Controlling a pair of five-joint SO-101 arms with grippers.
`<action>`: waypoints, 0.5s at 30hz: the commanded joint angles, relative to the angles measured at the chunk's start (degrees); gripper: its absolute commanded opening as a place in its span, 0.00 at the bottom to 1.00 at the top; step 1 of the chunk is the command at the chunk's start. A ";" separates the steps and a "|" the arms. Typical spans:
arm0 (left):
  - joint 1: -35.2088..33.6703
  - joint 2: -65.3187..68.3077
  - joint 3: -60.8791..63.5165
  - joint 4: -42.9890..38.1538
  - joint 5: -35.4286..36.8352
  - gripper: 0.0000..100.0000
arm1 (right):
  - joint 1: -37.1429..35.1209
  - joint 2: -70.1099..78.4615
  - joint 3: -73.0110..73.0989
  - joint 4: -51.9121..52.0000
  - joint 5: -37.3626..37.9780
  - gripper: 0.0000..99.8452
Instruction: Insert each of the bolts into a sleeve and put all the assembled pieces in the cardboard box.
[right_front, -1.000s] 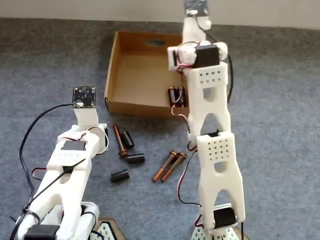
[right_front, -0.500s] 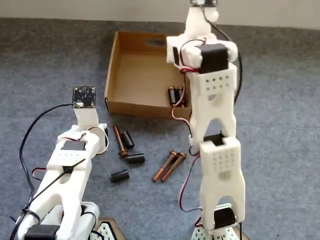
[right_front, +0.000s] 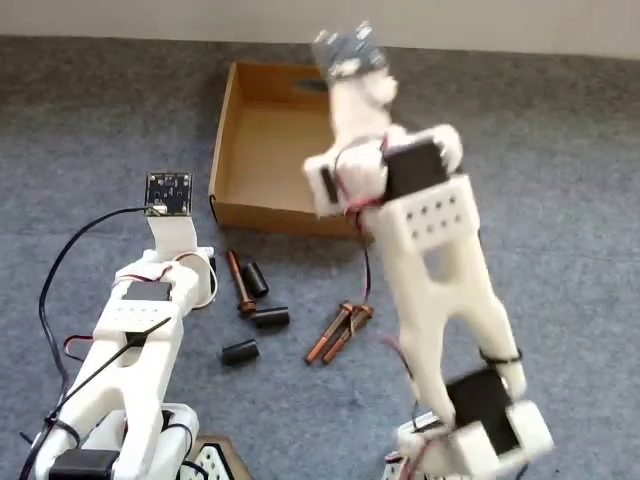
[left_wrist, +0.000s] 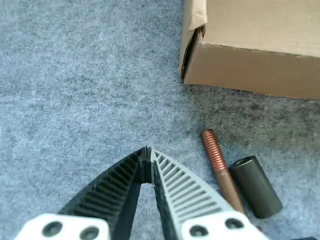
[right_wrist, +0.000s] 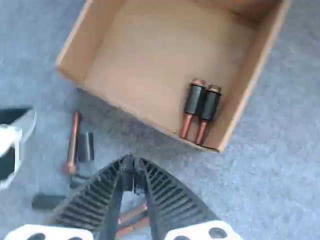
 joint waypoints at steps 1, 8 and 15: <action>-0.13 0.13 -0.22 -1.05 0.44 0.01 | -3.82 -11.65 21.32 -10.07 5.27 0.01; -8.57 -0.31 -0.66 -1.05 6.33 0.01 | -10.42 -16.48 46.73 -24.31 11.34 0.22; -15.08 0.13 -1.89 -0.79 13.10 0.01 | -15.34 -16.40 56.84 -36.53 22.59 0.20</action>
